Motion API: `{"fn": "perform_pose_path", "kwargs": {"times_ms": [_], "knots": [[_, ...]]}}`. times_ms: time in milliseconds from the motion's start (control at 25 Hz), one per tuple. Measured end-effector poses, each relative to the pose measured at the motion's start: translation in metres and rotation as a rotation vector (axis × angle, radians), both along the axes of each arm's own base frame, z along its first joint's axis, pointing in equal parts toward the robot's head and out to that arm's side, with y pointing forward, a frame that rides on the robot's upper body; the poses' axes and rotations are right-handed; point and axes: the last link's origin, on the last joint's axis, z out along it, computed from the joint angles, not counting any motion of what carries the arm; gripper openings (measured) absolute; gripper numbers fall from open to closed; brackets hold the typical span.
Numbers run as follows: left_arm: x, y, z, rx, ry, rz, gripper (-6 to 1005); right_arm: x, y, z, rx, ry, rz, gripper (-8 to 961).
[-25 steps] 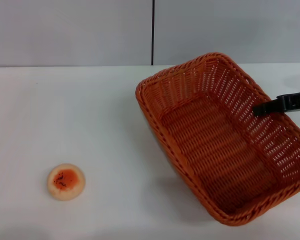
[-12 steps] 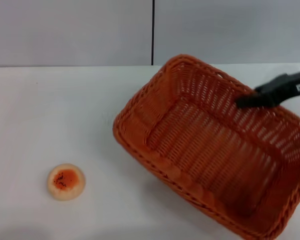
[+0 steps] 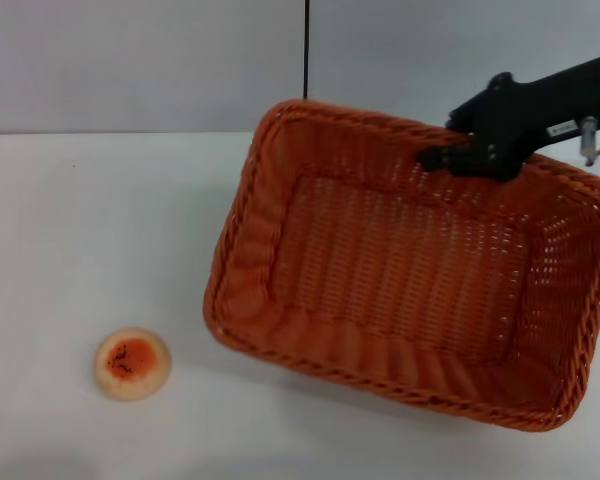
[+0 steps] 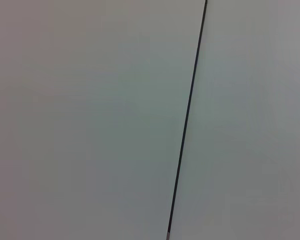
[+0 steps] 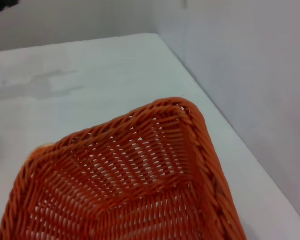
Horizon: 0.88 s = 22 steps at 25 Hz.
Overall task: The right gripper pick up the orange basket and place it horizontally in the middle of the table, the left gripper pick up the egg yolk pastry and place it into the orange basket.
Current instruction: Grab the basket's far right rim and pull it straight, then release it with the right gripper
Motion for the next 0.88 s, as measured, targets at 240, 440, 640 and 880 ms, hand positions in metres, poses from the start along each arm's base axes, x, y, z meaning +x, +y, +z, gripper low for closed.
{"fn": "perform_pose_path", "kwargs": {"times_ms": [240,440,640,880], "knots": [[0.003,-0.018,0.004,0.024,0.014,-0.014,784,-0.011,-0.002,-0.013,-0.015,-0.025,0.189,161],[0.005,-0.028,0.007,0.04,0.022,-0.014,784,-0.016,-0.001,-0.02,-0.011,-0.074,0.321,162],[0.005,-0.031,0.007,0.043,0.023,-0.013,784,-0.02,0.0,-0.026,-0.005,-0.105,0.408,165],[0.006,-0.035,0.007,0.051,0.018,-0.015,784,-0.024,0.0,-0.037,0.016,-0.038,0.433,168]]}}
